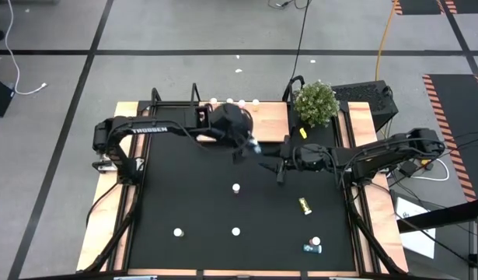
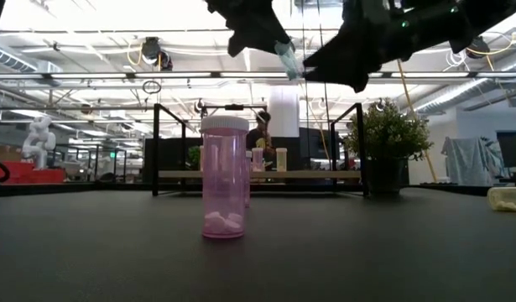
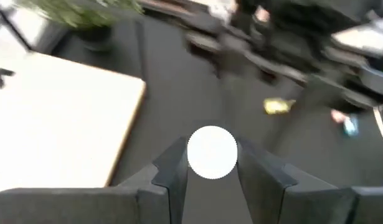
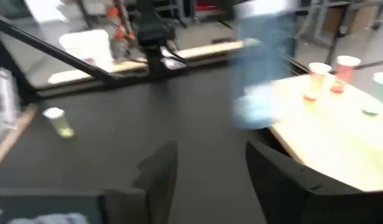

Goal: Pick and place medicine bottles onto shelf by color
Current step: Put the left blue pill bottle on the shelf aligned with the other blue pill bottle

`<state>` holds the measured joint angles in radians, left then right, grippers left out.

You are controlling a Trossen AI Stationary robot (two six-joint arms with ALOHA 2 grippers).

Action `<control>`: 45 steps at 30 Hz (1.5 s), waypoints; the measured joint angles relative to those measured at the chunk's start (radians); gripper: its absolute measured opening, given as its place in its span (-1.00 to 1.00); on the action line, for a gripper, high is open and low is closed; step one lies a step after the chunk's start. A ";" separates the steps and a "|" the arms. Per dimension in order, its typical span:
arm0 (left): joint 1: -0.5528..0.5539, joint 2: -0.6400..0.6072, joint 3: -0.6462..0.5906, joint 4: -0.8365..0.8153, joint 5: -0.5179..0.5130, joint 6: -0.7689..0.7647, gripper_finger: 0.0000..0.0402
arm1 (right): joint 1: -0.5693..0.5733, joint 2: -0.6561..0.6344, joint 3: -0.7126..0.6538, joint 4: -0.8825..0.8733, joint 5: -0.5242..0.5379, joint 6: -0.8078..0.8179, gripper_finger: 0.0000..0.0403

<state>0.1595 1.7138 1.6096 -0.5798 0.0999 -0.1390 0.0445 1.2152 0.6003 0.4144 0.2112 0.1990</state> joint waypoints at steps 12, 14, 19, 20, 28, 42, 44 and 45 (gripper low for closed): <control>0.226 -0.061 -0.044 -0.120 -0.150 0.288 -0.37 | -0.029 -0.109 0.002 -0.004 0.114 -0.052 0.30; 0.263 -0.057 -0.095 -0.064 -0.143 0.324 -0.37 | -0.040 -0.113 -0.001 -0.012 0.125 -0.055 0.28; 0.353 -0.055 -0.233 0.060 -0.119 0.313 -0.37 | -0.055 -0.114 0.000 -0.016 0.128 -0.045 0.26; 0.364 -0.055 -0.255 0.073 -0.111 0.311 -0.37 | -0.057 -0.114 0.000 -0.016 0.128 -0.039 0.26; 0.398 -0.037 -0.351 0.197 -0.067 0.334 -0.37 | -0.084 -0.114 0.000 -0.033 0.127 -0.024 0.26; 0.407 0.085 -0.309 0.188 -0.093 0.336 -0.37 | -0.104 -0.114 0.000 -0.065 0.123 0.068 0.26; 0.410 0.092 -0.308 0.193 -0.100 0.339 -0.37 | -0.104 -0.114 0.000 -0.069 0.123 0.077 0.26; 0.413 0.091 -0.308 0.195 -0.100 0.339 -0.37 | -0.104 -0.114 0.000 -0.069 0.123 0.077 0.26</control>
<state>0.5726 1.8053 1.3018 -0.3853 0.0002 0.2005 -0.0597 1.1011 0.6006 0.3457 0.3347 0.2760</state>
